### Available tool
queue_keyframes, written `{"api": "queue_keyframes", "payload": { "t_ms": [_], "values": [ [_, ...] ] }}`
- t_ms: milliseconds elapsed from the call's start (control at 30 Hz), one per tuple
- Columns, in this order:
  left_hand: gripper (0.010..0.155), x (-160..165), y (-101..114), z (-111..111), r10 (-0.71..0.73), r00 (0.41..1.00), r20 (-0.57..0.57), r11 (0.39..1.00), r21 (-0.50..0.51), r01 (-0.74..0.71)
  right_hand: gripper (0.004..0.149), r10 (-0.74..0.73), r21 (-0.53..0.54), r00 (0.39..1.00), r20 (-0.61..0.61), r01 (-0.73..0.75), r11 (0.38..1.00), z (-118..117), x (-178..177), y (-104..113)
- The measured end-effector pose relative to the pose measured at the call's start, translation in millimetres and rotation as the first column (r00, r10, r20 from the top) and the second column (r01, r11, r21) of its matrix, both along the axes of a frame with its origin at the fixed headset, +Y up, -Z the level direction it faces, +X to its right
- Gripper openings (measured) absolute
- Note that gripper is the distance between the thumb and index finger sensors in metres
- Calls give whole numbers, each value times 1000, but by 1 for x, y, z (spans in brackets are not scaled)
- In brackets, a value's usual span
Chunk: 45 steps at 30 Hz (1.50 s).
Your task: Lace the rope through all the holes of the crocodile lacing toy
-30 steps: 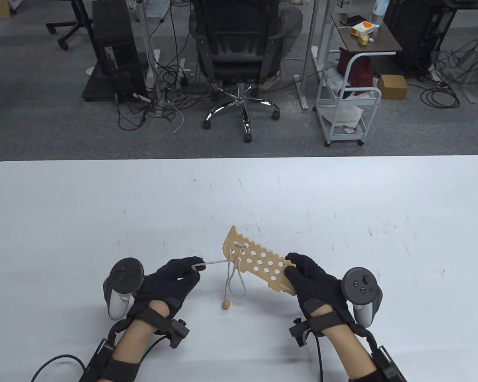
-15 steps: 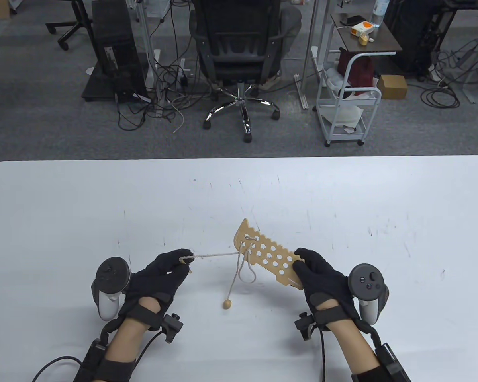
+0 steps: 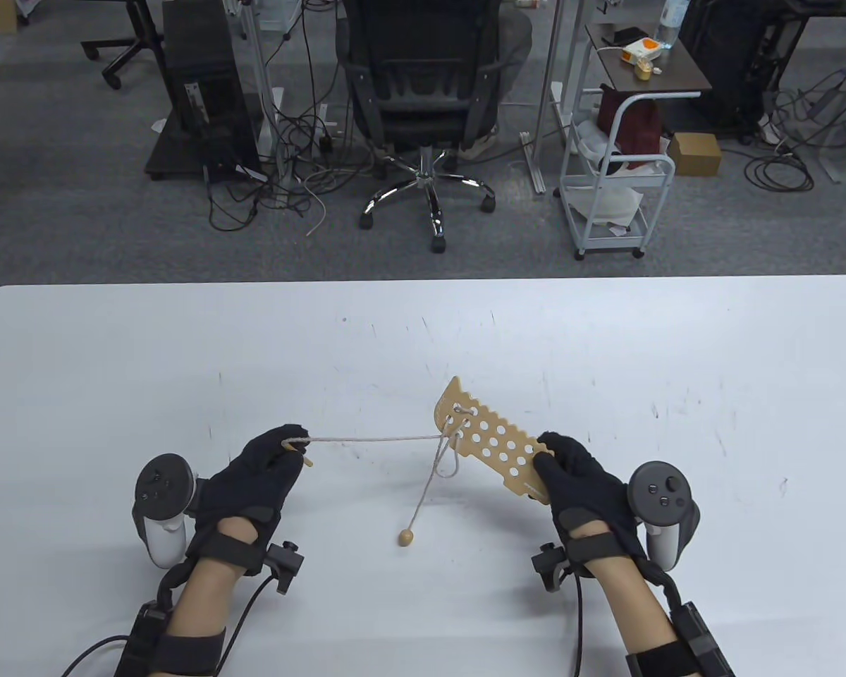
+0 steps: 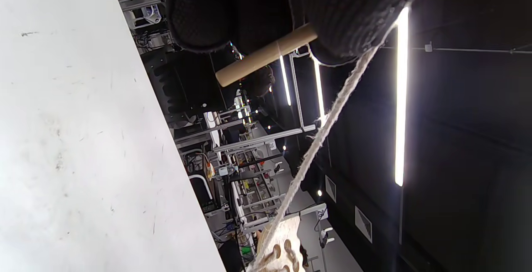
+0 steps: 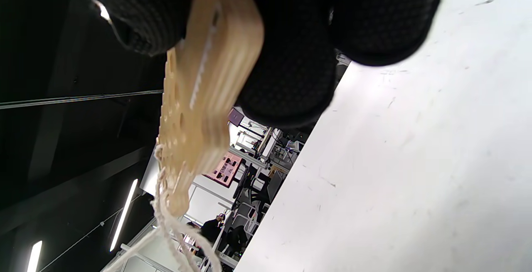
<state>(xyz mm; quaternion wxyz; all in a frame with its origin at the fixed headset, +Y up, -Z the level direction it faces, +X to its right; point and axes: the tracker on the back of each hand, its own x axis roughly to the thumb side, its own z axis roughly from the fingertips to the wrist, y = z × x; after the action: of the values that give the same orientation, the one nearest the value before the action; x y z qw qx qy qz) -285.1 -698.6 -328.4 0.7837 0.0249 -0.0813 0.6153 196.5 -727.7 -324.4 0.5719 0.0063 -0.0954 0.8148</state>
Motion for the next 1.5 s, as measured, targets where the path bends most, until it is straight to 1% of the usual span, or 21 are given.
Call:
{"api": "queue_keyframes", "payload": {
  "t_ms": [433, 667, 1100, 1300, 1400, 1500],
  "values": [
    [46, -14, 5, 1, 46, 998, -41, 999, 15, -46, 47, -7, -36, 998, 60, 10, 999, -8, 16, -8],
    [46, -22, 9, 2, 79, 994, -70, 996, 34, -77, 47, 18, -44, 995, 94, -14, 999, -11, 23, -11],
    [46, -43, 13, 6, 152, 974, -165, 987, 70, -142, 47, 9, -71, 987, 158, 3, 997, -15, 37, -17],
    [45, -53, 16, 9, 195, 958, -210, 978, 114, -174, 47, 9, -85, 981, 196, 8, 996, -16, 44, -20],
    [45, -56, 16, 11, 208, 948, -239, 975, 130, -181, 47, 5, -86, 979, 203, 13, 996, -16, 45, -21],
    [46, -55, 14, 10, 204, 950, -237, 976, 124, -179, 46, 4, -78, 981, 195, 11, 997, -16, 43, -20]
  ]
}}
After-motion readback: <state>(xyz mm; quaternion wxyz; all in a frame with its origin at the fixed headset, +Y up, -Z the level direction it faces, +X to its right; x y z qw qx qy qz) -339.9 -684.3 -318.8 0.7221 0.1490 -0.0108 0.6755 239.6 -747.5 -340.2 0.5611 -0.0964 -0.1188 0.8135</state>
